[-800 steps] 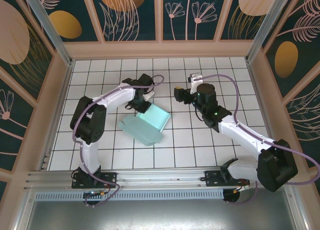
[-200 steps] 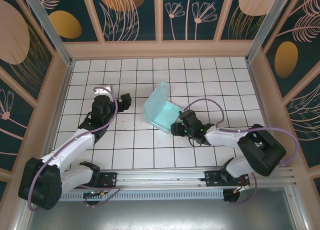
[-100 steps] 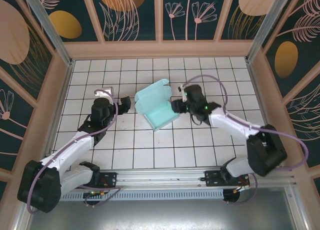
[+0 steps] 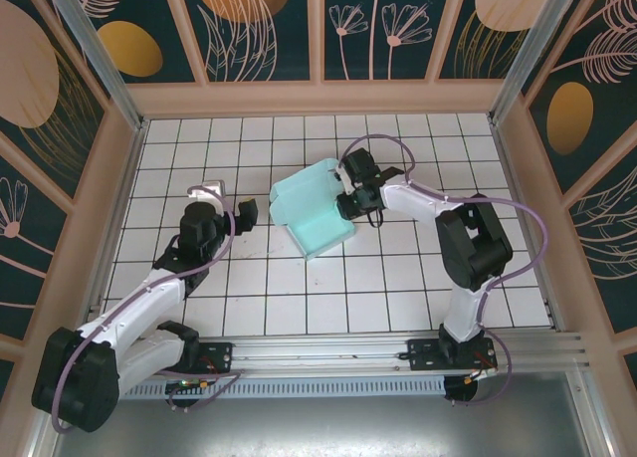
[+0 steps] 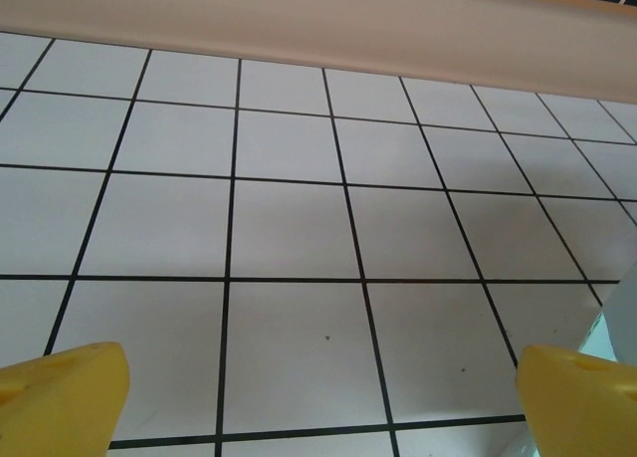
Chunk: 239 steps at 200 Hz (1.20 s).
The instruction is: Fold the paper box
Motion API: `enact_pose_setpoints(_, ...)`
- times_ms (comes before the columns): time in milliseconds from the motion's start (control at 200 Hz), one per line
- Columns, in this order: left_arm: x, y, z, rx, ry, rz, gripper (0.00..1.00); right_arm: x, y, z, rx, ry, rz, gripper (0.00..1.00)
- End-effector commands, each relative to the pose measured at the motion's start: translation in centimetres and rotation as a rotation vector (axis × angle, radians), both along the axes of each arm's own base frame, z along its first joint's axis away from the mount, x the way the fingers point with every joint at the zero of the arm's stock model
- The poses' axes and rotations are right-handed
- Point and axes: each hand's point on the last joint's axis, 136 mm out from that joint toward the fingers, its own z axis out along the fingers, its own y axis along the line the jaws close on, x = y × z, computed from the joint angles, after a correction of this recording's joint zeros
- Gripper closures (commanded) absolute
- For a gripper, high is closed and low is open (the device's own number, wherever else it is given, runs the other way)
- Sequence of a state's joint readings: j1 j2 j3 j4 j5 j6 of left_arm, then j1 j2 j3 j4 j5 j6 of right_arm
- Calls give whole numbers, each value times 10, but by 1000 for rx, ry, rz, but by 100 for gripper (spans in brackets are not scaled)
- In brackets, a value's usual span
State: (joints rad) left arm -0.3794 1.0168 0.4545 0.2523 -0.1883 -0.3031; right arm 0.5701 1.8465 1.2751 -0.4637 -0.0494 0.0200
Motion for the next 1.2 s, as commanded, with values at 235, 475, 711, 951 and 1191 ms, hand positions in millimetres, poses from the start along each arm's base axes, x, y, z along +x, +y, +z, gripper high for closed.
enact_pose_setpoints(235, 9, -3, 1, 25, -8, -16, 1, -20, 0, -15, -42, 81, 54, 70)
enact_pose_setpoints(475, 13, -8, 1, 19, -1, -33, 1, -26, 1, -16, -40, 75, 60, 71)
enact_pose_setpoints(711, 13, -9, 0, 18, 5, -37, 1, -15, 5, 26, 37, -56, 20, 59)
enact_pose_setpoints(951, 6, -24, 7, -4, -42, -139, 1, -35, 13, 12, 46, -15, 61, 53)
enact_pose_setpoints(1191, 2, -26, 9, 12, -46, -164, 1, -41, 11, -20, 7, 74, 42, 62)
